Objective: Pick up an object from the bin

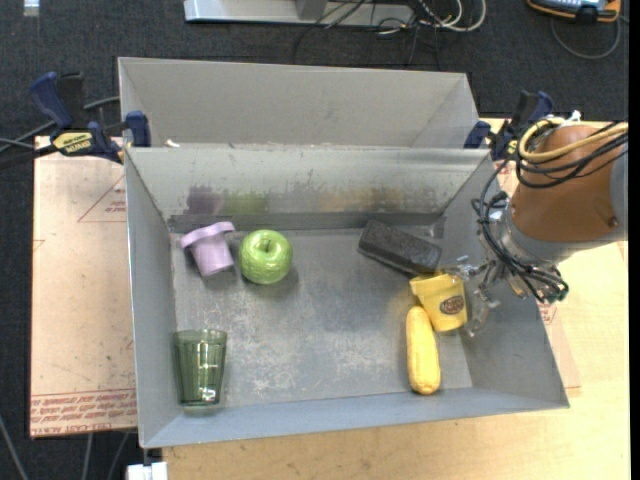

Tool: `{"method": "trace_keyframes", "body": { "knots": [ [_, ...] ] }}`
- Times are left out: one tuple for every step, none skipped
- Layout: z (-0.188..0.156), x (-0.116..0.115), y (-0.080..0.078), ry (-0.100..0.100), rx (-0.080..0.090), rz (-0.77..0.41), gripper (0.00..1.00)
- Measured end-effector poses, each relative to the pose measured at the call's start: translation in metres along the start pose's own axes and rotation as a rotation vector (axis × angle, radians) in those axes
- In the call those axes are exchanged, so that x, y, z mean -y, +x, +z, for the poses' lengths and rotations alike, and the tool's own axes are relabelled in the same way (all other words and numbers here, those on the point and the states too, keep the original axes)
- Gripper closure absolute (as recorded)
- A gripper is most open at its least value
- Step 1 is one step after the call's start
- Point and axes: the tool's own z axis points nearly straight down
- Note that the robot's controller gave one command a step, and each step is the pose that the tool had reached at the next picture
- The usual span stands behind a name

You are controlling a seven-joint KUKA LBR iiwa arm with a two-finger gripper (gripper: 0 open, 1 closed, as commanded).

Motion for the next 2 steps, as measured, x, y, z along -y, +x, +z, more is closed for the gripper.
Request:
{"method": "trace_keyframes", "body": {
  "knots": [
    [-0.039,-0.005,-0.009,0.000,0.002,-0.006,1.00],
    [-0.092,-0.009,-0.005,-0.003,-0.001,0.003,1.00]
  ]
}}
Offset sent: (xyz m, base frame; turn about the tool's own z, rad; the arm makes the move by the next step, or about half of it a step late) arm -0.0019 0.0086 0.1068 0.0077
